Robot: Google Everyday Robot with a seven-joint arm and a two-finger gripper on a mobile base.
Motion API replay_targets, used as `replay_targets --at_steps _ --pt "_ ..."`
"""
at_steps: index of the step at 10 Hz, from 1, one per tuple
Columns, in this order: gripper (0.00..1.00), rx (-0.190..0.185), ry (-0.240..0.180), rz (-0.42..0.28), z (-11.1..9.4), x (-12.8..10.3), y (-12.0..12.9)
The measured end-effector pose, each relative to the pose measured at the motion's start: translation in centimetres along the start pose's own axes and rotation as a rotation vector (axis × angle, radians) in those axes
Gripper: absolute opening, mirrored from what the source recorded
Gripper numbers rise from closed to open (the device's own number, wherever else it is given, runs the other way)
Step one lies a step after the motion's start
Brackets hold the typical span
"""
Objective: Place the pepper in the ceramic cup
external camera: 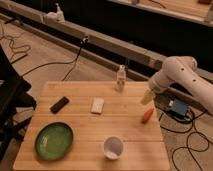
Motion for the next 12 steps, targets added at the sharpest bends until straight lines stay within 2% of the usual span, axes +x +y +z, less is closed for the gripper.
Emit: replay_targets --at_steps 8,9,11,12 --pt "0.8 0.002 -0.003 -0.017 0.0 0.2 -0.1" --pt "0.8 -0.005 0.003 -0.051 0.4 0.3 0.2" --pt "0.8 -0.043 0.006 -0.115 1.4 0.5 1.2" --pt "0.8 -0.078 -0.002 -0.156 2.2 0.8 1.9"
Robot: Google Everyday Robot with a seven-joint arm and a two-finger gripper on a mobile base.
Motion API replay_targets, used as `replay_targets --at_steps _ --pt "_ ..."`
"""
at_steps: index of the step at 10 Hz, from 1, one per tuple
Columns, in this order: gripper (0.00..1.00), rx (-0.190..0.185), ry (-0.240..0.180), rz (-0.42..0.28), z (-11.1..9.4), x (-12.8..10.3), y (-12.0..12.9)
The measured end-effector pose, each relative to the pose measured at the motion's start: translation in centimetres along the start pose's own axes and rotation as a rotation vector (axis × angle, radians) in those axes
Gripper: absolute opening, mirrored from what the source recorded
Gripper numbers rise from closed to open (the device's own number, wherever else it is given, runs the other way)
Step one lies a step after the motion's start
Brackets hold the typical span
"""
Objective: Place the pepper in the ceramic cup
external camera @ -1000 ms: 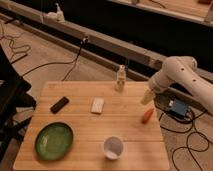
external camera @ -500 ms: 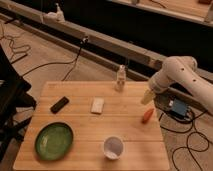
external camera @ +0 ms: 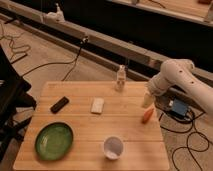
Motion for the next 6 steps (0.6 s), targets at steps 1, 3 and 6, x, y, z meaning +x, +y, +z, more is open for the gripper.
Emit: replay_targets --at_steps 1,3,6 --pt "0.8 -0.019 -0.009 -0.022 0.6 0.2 0.1" --pt "0.8 -0.064 -0.041 -0.036 2.0 1.9 -0.4" --pt "0.8 -0.089 -0.079 0.007 3.7 6.6 -2.4"
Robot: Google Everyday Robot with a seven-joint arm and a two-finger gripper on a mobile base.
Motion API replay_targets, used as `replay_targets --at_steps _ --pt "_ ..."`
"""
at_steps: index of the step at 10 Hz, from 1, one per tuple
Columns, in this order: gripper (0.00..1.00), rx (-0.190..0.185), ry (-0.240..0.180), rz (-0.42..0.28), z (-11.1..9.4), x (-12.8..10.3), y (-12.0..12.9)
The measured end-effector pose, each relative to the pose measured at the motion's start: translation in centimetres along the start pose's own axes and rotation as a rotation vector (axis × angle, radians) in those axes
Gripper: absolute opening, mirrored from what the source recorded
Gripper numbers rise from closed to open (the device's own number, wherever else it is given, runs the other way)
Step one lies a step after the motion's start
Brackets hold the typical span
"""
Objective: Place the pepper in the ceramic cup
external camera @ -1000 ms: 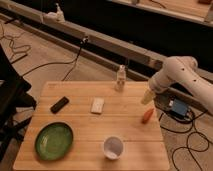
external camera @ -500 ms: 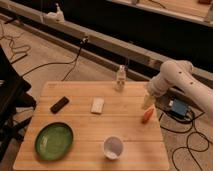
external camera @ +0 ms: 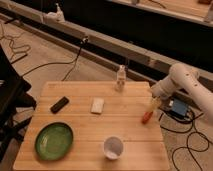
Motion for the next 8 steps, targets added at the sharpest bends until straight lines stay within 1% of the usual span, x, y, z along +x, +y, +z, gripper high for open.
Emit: replay_targets --at_steps 1,3,4,7,8 --pt "0.8 -0.003 -0.001 0.004 0.3 1.7 -0.7" --pt "0.8 0.019 -0.004 0.022 0.3 4.9 -2.1" --pt "0.8 0.025 -0.004 0.027 0.2 5.5 -2.3" --pt "0.8 0.021 -0.002 0.017 0.4 5.2 -2.3" --pt "0.8 0.026 0.008 0.006 0.3 5.3 -2.4"
